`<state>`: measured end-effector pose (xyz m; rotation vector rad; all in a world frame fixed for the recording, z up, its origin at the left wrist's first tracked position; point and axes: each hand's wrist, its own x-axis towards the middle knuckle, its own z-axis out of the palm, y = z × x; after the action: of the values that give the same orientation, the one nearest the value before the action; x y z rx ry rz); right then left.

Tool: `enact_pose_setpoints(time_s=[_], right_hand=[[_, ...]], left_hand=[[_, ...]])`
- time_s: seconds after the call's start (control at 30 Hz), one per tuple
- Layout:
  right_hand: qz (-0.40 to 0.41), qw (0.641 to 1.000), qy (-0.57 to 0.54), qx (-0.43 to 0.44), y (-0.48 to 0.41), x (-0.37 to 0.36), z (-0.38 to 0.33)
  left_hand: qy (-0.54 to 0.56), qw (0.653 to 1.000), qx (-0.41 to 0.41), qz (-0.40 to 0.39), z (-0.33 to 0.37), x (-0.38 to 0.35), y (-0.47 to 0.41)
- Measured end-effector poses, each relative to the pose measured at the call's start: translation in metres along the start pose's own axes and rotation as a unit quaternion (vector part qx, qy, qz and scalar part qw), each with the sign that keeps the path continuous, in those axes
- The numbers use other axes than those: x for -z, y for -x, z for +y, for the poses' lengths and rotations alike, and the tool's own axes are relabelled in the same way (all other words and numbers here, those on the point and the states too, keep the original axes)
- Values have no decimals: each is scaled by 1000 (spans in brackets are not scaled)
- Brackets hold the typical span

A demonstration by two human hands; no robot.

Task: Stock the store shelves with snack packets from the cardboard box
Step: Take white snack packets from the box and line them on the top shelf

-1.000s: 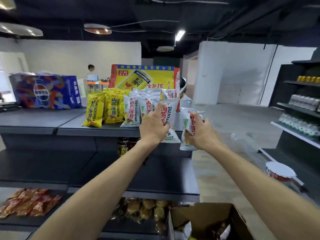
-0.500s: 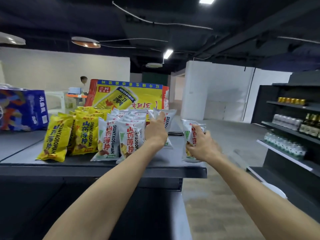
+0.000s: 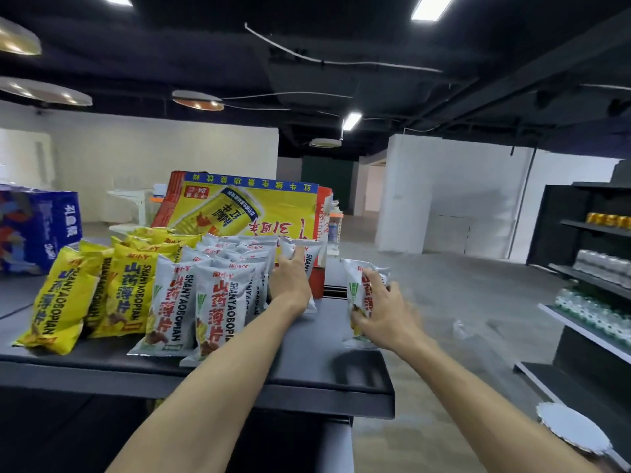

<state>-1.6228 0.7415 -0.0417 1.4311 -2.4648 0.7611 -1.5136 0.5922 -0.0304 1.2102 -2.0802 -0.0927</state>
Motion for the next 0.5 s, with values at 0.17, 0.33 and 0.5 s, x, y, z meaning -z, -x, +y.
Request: enact_pose_setpoints(time_s=[0.17,0.33,0.5], right_hand=[[-11,1000,-1,15,-8,-15,11],[-10,1000,-4,27,-16,-21,17],[-6,999,-15,36,-21,-27,12]], left_hand=[[-18,999,26,-11,-11,-27,0],[-41,998,16,43,-9,-33,2],[-127,991,-7,30,-4,-38,13]])
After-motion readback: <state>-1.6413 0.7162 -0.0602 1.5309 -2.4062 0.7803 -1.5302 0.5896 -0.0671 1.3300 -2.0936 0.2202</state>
